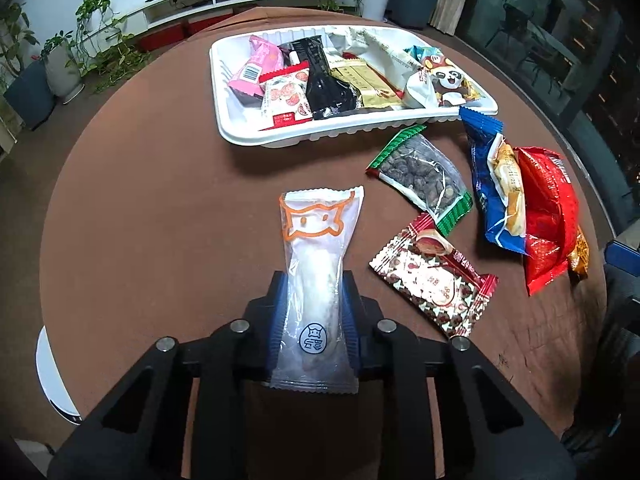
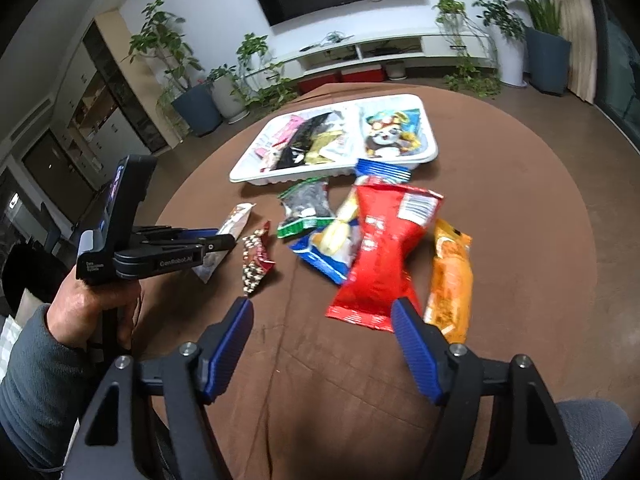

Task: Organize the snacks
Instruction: 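Grasp the white wrapped bun with the left tool while the right tool grasps the checkered bar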

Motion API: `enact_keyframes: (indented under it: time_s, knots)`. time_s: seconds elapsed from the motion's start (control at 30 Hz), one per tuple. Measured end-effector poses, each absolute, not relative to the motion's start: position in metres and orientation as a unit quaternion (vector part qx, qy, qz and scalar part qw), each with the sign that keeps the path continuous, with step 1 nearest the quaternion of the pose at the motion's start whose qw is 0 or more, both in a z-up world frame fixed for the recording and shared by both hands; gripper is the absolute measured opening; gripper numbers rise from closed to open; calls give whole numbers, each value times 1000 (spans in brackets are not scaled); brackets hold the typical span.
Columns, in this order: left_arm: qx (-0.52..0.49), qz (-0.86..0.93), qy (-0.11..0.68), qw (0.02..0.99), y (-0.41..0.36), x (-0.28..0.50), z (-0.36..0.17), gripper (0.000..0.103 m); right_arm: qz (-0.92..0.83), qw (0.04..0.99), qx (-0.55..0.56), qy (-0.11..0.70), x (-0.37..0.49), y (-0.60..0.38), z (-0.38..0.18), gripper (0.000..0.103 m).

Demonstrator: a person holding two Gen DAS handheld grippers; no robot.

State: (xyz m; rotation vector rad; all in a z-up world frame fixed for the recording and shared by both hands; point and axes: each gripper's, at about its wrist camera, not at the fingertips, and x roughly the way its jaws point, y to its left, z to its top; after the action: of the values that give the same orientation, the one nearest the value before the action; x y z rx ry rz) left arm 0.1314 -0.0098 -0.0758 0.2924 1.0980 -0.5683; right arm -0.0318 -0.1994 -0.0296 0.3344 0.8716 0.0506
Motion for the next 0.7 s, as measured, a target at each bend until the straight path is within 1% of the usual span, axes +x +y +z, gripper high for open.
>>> enact_keyframes:
  time_s: [0.17, 0.33, 0.53, 0.67, 0.7]
  knots:
    - [110, -267, 503, 814, 4, 121, -68, 22, 43, 890, 136, 434, -7, -180, -32, 73]
    - [64, -273, 496, 822, 22, 104, -58, 22, 71, 877, 115, 461, 26, -158, -44, 66]
    - [22, -283, 497, 820, 36, 77, -57, 22, 84, 860, 93, 494, 64, -138, -62, 63]
    - [16, -283, 494, 822, 39, 68, -54, 22, 81, 849, 78, 517, 78, -132, -75, 59]
    - [19, -282, 495, 822, 39, 68, -55, 22, 81, 846, 74, 522, 80, -130, -78, 57]
